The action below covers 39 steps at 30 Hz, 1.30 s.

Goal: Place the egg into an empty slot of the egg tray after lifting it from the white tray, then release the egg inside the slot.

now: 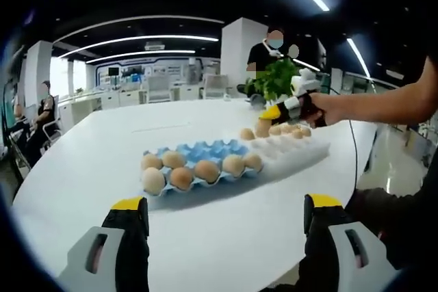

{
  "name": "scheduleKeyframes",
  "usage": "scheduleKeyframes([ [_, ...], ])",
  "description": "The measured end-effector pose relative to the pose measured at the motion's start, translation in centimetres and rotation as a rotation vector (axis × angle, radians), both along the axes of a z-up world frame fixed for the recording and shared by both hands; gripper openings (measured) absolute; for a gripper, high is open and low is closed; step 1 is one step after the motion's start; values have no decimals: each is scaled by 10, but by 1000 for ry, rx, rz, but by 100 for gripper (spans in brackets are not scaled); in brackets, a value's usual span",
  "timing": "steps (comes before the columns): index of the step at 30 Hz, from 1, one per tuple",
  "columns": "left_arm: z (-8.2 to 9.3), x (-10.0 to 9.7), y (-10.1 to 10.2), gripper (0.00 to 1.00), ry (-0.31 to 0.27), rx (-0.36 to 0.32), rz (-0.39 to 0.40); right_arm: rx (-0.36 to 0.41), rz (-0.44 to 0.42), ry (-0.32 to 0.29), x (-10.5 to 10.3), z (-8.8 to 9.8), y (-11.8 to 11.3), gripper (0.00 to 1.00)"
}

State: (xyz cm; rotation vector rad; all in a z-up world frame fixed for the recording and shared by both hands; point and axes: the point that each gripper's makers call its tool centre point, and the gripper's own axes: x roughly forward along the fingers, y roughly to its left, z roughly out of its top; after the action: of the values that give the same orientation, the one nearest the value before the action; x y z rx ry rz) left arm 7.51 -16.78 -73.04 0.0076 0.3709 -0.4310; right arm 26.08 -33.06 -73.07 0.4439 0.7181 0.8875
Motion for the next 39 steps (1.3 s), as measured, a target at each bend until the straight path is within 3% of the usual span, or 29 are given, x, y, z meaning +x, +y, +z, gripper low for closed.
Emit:
scheduleKeyframes([
  [9, 4, -4, 14, 96, -14, 3, 29, 43, 47, 10, -2, 1, 70, 25],
  [18, -1, -11, 28, 96, -6, 5, 52, -24, 134, -39, -7, -7, 112, 25],
  [21, -2, -12, 30, 96, -4, 7, 58, -84, 184, -91, -8, -12, 120, 25],
  [25, -2, -11, 31, 95, -8, 1, 67, -254, 274, -174, -8, -29, 128, 25],
  [30, -2, -11, 31, 95, -9, 2, 67, -373, 406, -295, -11, -38, 141, 25],
  [32, -3, -12, 31, 95, -9, 6, 67, -460, 469, -362, -10, -45, 143, 25],
  [39, -3, -16, 38, 95, -6, 5, 87, -512, 511, -393, -14, -52, 149, 26],
])
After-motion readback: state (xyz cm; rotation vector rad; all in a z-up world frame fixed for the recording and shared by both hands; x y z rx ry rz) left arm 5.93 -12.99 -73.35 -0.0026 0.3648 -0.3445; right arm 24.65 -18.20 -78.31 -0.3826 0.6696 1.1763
